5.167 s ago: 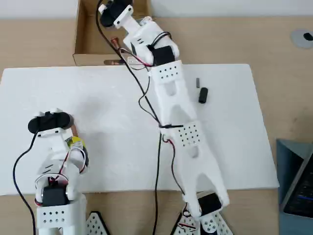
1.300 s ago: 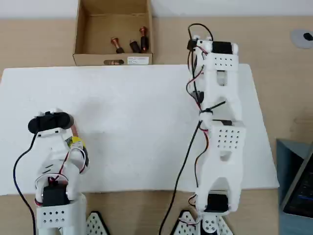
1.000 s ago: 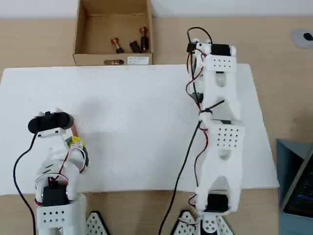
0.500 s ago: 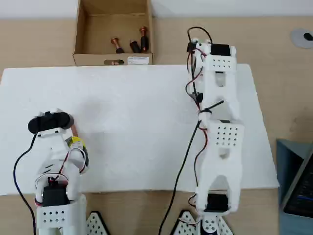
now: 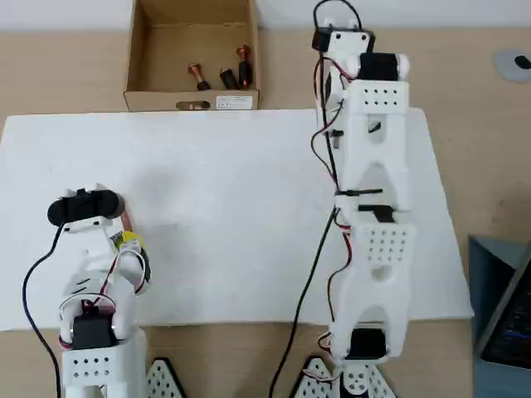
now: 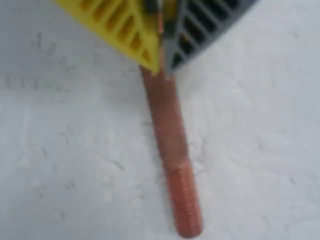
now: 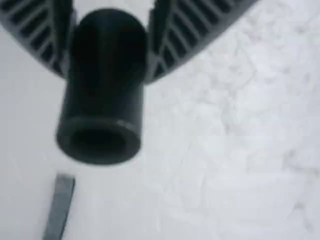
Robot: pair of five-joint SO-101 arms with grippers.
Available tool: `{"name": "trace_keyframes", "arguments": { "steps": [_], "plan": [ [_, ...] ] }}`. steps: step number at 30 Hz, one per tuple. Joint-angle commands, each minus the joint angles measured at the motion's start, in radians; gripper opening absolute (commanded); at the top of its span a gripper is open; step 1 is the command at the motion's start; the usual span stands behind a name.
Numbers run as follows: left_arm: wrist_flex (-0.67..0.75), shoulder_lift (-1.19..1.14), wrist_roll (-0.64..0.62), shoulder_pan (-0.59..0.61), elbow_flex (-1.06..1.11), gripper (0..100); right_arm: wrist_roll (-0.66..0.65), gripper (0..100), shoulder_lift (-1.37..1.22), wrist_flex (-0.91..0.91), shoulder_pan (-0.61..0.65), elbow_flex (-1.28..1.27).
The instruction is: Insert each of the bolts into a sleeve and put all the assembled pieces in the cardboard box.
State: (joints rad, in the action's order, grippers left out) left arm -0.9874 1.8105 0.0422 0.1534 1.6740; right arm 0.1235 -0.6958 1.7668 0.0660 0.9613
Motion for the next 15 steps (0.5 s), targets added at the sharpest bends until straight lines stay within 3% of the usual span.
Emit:
{"name": "trace_keyframes", "arguments": {
  "steps": [1, 12, 15],
  "plan": [
    [0.018, 0.008, 0.003, 0.008, -0.005, 0, 0.006, 0.9, 0.186, 0.021, 0.010, -0.073],
    [0.017, 0.008, 0.002, 0.002, -0.005, 0, 0.009, 0.9, 0.667, 0.021, -0.002, -0.473],
    [0.011, 0.008, 0.000, 0.005, -0.008, 0, 0.075, 0.9, 0.819, 0.018, -0.030, -0.595]
  ]
}}
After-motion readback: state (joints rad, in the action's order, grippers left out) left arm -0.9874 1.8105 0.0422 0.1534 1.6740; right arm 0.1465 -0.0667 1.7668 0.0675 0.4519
